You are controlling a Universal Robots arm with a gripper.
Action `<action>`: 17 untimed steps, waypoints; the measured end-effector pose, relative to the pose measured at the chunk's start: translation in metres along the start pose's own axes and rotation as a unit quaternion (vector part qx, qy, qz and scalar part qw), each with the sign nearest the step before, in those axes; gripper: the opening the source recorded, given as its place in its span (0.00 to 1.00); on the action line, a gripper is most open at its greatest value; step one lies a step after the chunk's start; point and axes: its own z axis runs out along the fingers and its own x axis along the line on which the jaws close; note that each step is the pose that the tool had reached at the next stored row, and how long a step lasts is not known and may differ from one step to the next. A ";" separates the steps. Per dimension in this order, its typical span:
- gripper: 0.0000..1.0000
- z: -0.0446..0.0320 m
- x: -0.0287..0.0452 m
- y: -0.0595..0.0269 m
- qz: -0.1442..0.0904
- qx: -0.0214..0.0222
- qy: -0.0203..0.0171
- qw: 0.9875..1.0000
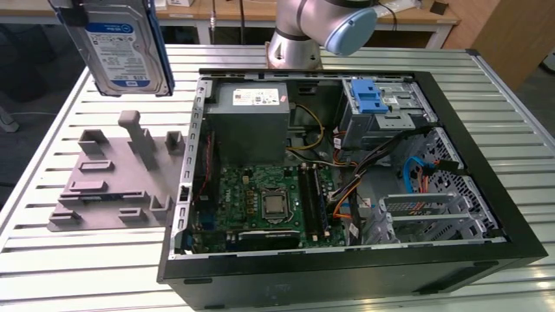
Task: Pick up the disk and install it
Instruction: 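Pick up the disk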
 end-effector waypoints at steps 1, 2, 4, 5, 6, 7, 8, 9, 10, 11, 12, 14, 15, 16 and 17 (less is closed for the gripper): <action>0.36 -0.0001 0.0017 -0.0008 0.000 0.000 0.000 1.000; 0.36 -0.0001 0.0036 -0.0015 0.000 0.000 0.000 1.000; 0.36 -0.0002 0.0048 -0.0021 0.000 0.000 0.000 1.000; 0.36 -0.0010 0.0049 -0.0022 0.000 0.000 0.000 1.000; 0.36 -0.0024 0.0048 -0.0025 0.000 0.000 0.000 1.000; 0.36 -0.0043 0.0049 -0.0028 0.000 0.000 0.000 1.000; 0.36 -0.0068 0.0049 -0.0031 0.000 0.000 0.000 1.000; 0.36 -0.0098 0.0049 -0.0033 0.000 0.000 0.000 1.000; 0.36 -0.0127 0.0049 -0.0035 0.000 0.000 0.000 1.000; 0.36 -0.0157 0.0049 -0.0038 0.000 -0.001 0.000 1.000; 0.36 -0.0185 0.0049 -0.0039 0.000 -0.001 0.000 1.000; 0.36 -0.0222 0.0049 -0.0042 0.000 -0.001 0.000 1.000; 0.36 -0.0225 0.0053 -0.0044 0.000 -0.001 0.000 1.000; 0.36 -0.0225 0.0062 -0.0045 0.000 -0.001 0.000 1.000; 0.36 -0.0225 0.0077 -0.0046 0.000 -0.001 0.000 1.000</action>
